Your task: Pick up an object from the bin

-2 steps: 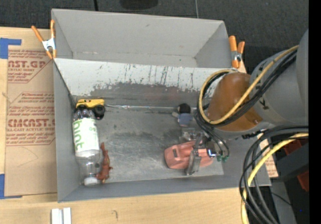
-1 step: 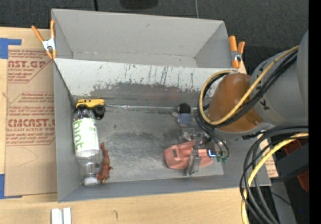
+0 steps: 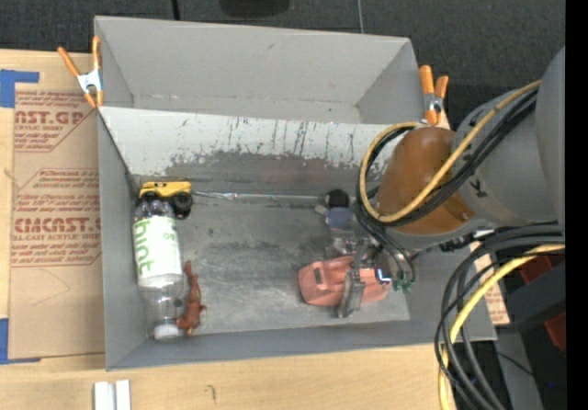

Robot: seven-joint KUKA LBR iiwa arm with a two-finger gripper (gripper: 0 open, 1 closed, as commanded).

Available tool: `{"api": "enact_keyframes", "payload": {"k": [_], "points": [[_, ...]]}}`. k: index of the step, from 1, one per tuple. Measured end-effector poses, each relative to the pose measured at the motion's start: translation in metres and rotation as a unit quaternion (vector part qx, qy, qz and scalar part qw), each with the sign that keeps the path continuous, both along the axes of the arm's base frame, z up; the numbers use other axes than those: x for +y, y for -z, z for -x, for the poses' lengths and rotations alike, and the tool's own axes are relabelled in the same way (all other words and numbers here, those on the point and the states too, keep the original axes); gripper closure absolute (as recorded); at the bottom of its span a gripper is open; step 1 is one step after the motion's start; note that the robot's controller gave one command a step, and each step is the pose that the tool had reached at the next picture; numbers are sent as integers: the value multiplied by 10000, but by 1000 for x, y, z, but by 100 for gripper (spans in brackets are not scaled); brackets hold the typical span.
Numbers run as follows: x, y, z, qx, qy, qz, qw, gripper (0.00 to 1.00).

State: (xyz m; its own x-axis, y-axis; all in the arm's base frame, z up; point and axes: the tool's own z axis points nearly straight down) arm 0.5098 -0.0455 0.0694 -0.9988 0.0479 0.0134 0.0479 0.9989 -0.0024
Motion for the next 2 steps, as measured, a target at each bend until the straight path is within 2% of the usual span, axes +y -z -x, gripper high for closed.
{"api": "enact_keyframes", "payload": {"k": [1,2], "points": [[2,0,-5,-3,24,-5,10000,100],[2,0,-3,-39,43,0,10000,100]]}}
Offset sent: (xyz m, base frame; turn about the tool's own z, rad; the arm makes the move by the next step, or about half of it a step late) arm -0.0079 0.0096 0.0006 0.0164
